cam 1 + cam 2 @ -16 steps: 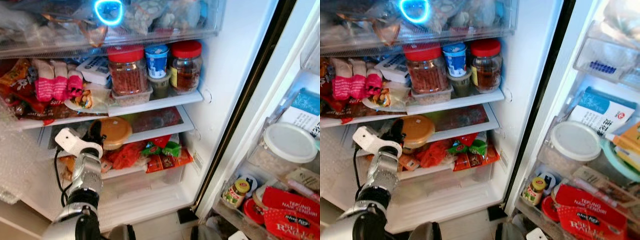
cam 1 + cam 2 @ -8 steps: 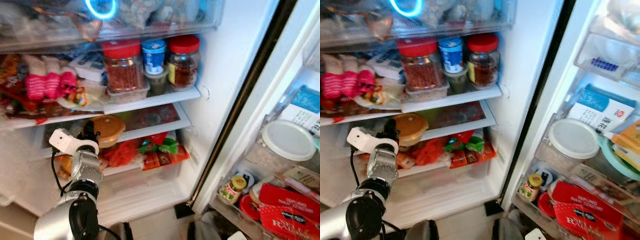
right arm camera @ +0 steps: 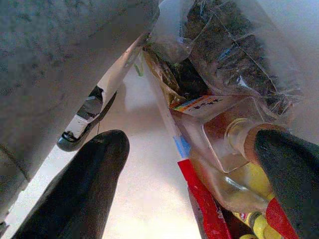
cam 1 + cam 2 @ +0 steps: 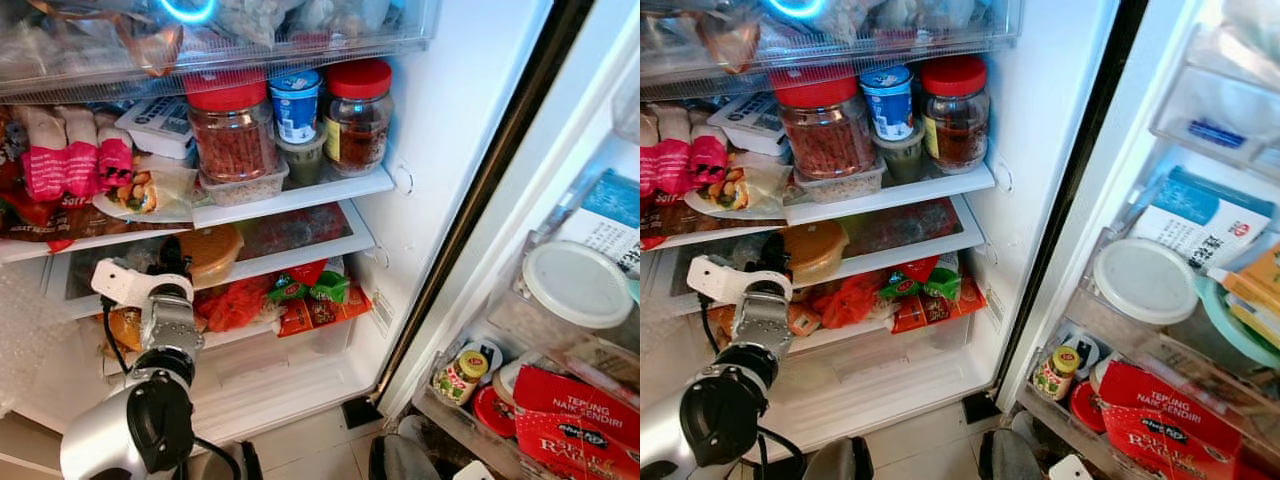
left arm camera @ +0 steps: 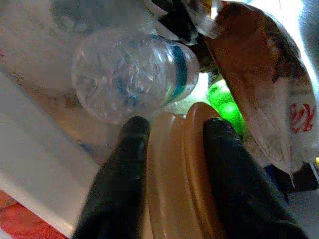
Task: Restocking fridge
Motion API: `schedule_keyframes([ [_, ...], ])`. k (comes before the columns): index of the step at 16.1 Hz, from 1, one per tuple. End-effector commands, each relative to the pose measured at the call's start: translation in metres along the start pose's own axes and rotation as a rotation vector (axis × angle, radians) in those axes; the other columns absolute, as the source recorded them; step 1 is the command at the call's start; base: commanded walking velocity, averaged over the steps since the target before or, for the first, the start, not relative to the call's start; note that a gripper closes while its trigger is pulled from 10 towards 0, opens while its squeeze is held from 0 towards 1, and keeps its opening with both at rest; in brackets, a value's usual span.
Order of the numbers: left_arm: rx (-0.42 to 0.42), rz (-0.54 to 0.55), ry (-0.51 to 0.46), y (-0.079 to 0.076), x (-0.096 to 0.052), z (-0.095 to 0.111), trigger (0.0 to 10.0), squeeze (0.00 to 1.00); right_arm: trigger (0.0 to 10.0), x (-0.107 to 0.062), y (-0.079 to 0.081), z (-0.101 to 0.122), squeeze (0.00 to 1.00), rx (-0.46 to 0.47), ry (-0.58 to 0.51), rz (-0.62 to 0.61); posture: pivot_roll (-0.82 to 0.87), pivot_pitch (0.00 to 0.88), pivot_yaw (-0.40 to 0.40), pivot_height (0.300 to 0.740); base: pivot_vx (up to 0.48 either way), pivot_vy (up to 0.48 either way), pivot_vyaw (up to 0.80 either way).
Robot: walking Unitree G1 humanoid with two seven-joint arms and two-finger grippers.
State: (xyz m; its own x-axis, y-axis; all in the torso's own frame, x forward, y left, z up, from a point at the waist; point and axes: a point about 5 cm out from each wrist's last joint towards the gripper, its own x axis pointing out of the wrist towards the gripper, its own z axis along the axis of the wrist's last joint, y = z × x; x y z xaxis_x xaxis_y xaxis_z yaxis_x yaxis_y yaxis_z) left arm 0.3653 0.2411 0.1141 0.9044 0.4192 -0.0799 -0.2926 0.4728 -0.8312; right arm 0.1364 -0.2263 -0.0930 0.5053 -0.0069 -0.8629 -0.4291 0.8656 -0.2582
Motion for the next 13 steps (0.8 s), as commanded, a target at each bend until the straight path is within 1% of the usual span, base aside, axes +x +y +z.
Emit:
schedule_keyframes([
  [1, -0.011, 0.033, -0.002, 0.003, 0.000, 0.001, 10.0, 1.00, 10.0, -0.006, 0.004, -0.022, 0.00, -0.010, 0.071, 0.021, -0.22, 0.127, -0.064, 0.619, 0.000, 0.000, 0.00],
  [5, -0.016, 0.010, -0.023, -0.001, 0.002, 0.005, 10.0, 1.00, 10.0, -0.005, 0.004, -0.020, 0.00, -0.013, 0.067, 0.018, -0.22, 0.126, -0.064, 0.619, 0.000, 0.000, 0.00],
  [8, 0.004, -0.058, -0.013, -0.009, 0.001, 0.000, 10.0, 1.00, 10.0, -0.004, 0.004, -0.018, 0.00, -0.008, 0.061, 0.013, -0.20, 0.117, -0.058, 0.619, 0.000, 0.000, 0.00],
  [11, 0.014, -0.123, -0.018, -0.014, -0.001, -0.003, 10.0, 1.00, 10.0, -0.003, 0.004, -0.014, 0.00, -0.015, 0.059, 0.012, -0.18, 0.108, -0.055, 0.619, 0.000, 0.000, 0.00],
  [13, 0.006, -0.145, -0.037, -0.014, -0.001, 0.001, 10.0, 1.00, 10.0, -0.002, 0.004, -0.012, 0.00, -0.015, 0.053, 0.012, -0.17, 0.105, -0.053, 0.619, 0.000, 0.000, 0.00],
])
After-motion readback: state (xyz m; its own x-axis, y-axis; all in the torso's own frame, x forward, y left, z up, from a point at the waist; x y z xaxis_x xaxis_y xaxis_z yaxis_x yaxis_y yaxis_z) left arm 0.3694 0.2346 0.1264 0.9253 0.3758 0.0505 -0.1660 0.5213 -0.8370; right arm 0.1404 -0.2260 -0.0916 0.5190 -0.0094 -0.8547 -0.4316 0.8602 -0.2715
